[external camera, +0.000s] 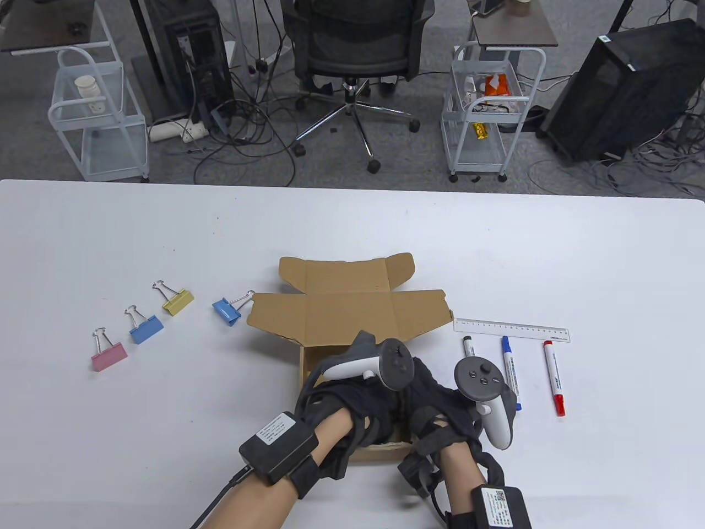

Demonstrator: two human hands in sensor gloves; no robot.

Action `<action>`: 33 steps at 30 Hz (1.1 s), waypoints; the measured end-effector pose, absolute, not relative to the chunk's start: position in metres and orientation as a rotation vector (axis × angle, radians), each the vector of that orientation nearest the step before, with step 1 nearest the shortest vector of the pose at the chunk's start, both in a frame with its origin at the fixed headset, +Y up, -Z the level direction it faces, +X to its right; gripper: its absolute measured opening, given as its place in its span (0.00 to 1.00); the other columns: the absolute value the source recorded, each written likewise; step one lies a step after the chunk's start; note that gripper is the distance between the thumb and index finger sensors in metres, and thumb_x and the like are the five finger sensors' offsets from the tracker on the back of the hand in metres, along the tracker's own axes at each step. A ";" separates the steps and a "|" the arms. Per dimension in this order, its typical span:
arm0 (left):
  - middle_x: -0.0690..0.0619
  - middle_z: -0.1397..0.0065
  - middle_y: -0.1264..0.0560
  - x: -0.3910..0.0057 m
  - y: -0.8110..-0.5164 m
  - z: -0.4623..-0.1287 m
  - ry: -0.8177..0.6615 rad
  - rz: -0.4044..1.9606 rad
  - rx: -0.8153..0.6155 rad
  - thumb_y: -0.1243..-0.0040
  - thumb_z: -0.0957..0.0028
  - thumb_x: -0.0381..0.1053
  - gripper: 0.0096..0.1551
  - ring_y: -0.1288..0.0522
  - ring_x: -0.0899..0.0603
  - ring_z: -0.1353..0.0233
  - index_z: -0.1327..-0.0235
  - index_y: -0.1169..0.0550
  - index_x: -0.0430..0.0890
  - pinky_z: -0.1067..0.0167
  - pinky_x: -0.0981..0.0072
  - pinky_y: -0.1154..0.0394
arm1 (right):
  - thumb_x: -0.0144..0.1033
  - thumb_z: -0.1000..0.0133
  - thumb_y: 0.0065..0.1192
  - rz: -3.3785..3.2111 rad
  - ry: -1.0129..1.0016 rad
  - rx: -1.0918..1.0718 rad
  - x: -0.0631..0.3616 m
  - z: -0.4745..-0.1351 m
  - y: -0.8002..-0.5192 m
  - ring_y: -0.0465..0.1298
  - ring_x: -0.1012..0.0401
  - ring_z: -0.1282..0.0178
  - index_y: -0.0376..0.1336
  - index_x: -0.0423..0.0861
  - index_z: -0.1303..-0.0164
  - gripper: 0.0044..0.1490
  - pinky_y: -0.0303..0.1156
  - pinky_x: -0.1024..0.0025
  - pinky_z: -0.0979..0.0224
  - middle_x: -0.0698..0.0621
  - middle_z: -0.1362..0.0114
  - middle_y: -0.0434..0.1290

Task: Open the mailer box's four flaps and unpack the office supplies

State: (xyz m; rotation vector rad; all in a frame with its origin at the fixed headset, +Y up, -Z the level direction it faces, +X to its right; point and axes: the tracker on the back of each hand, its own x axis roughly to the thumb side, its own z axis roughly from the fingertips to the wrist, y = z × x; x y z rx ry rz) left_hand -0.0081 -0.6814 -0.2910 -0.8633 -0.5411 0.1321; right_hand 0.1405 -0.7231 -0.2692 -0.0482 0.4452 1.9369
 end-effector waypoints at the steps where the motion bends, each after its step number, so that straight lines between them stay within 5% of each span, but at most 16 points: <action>1: 0.42 0.30 0.21 -0.008 -0.681 -0.291 -0.535 0.127 -0.861 0.33 0.44 0.49 0.26 0.14 0.37 0.34 0.36 0.27 0.43 0.37 0.47 0.16 | 0.51 0.31 0.29 1.936 0.445 -0.048 0.141 -0.269 -0.723 0.54 0.26 0.18 0.40 0.27 0.14 0.48 0.55 0.29 0.22 0.23 0.12 0.49; 10: 0.46 0.29 0.23 0.001 -0.688 -0.288 -0.518 0.022 -0.861 0.32 0.44 0.47 0.45 0.14 0.41 0.33 0.21 0.43 0.40 0.35 0.50 0.16 | 0.52 0.31 0.30 1.934 0.445 -0.050 0.141 -0.269 -0.723 0.54 0.26 0.18 0.40 0.27 0.15 0.48 0.55 0.29 0.22 0.23 0.12 0.49; 21: 0.42 0.28 0.25 -0.006 -0.674 -0.285 -0.577 0.054 -0.839 0.37 0.41 0.44 0.32 0.18 0.37 0.32 0.23 0.33 0.46 0.34 0.45 0.21 | 0.52 0.31 0.30 1.935 0.446 -0.050 0.141 -0.269 -0.723 0.54 0.26 0.18 0.40 0.27 0.15 0.48 0.55 0.29 0.23 0.23 0.12 0.49; 33: 0.42 0.28 0.25 -0.049 -0.619 -0.285 -0.560 0.157 -0.733 0.38 0.41 0.44 0.31 0.18 0.37 0.33 0.24 0.33 0.45 0.34 0.45 0.21 | 0.52 0.31 0.30 1.934 0.445 -0.051 0.141 -0.269 -0.723 0.54 0.26 0.18 0.40 0.27 0.15 0.48 0.55 0.29 0.23 0.23 0.12 0.50</action>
